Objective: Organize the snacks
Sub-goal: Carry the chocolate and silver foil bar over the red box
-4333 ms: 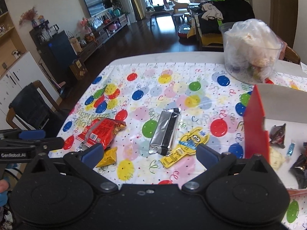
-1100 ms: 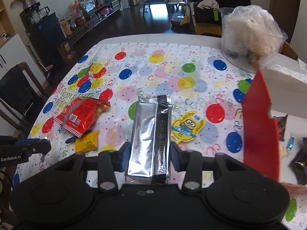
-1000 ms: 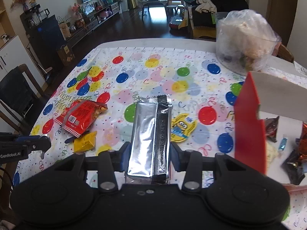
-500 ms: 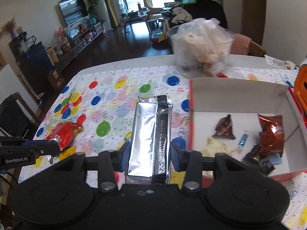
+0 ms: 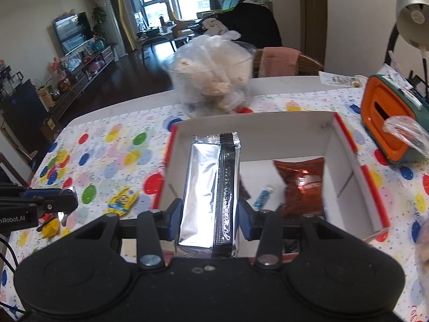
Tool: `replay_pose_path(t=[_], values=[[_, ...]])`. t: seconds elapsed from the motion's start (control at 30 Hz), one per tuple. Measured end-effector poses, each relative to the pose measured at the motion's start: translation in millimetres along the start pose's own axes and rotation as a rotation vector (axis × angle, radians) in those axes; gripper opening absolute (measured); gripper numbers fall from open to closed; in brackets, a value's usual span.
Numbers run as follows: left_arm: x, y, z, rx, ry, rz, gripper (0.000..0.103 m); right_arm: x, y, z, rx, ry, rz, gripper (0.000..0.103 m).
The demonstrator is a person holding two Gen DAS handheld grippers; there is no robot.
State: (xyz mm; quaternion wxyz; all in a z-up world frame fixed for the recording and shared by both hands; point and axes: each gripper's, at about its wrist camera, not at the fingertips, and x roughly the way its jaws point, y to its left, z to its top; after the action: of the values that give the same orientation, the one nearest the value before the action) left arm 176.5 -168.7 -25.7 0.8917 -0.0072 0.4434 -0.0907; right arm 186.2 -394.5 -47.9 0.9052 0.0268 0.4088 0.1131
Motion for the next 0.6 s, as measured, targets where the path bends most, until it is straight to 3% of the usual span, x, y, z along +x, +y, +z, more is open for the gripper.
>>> replay_pose_path(t=[0.4,0.6], values=[[51,-74,29,0.101,0.053,-0.012,0.024,19,-76,4,0.021,0.027,-0.102,0.042],[75,-101,39,0.150,0.076,-0.017,0.024,31,-90,3,0.005,0.058,-0.110,0.041]])
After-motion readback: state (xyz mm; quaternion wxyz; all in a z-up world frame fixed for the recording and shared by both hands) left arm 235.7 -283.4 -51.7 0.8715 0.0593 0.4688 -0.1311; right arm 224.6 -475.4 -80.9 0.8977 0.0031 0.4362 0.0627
